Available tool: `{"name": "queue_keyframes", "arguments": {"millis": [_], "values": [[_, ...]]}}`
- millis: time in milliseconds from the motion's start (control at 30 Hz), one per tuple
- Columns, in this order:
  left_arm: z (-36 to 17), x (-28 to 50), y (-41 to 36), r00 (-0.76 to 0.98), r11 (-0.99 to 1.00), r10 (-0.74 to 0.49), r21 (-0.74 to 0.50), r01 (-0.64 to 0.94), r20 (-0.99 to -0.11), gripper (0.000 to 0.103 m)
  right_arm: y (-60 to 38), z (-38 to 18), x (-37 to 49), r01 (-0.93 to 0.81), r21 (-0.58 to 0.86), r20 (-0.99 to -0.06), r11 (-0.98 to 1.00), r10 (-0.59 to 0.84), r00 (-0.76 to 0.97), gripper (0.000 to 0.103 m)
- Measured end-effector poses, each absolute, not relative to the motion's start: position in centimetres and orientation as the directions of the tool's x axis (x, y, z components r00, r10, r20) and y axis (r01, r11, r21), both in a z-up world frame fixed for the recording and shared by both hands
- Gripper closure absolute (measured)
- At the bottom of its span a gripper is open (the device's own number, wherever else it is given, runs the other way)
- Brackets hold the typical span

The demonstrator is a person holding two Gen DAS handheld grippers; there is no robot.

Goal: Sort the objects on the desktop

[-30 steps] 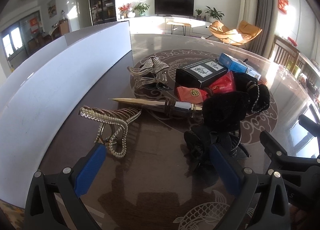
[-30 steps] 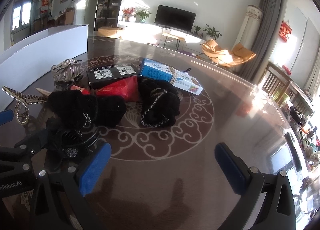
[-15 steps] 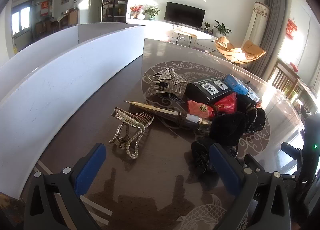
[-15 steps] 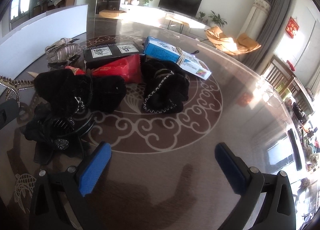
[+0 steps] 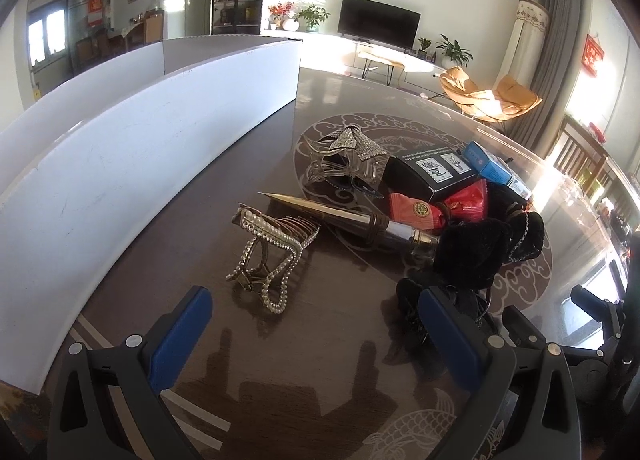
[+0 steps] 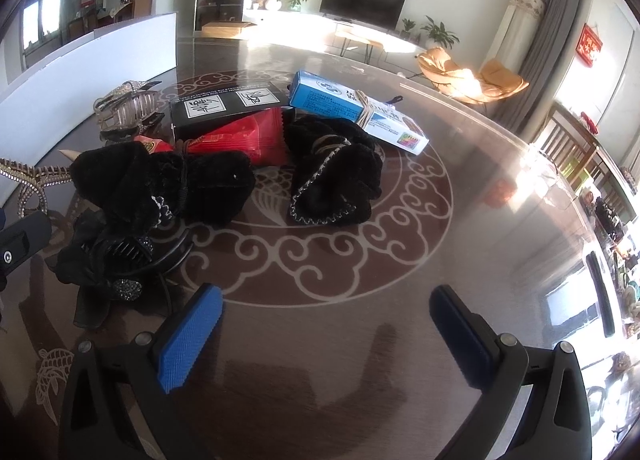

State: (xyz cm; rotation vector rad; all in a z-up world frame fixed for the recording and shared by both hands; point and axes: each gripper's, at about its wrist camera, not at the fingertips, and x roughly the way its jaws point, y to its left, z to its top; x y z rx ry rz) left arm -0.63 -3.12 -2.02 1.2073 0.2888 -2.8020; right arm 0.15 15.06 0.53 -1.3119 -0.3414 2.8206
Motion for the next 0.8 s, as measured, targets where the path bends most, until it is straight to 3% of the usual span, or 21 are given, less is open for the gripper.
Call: {"name": "queue_keyframes", "arguments": {"millis": [233,800], "values": [[-2.6,-0.7,-5.5,-0.669,-0.946,0.046,-0.248,0.21,-0.742,0.0,16.2,0.9,0.2,0.048,-0.141,-0.753,-0.989,0.076,-0.654,0.0],[-2.3,-0.4,-4.4,-0.677,-0.965,-0.024,-0.161,0.209,-0.736,0.0,17.2,1.5,1.1,0.091,-0.02,-0.743,-0.996,-0.046,-0.668,0.0]]}}
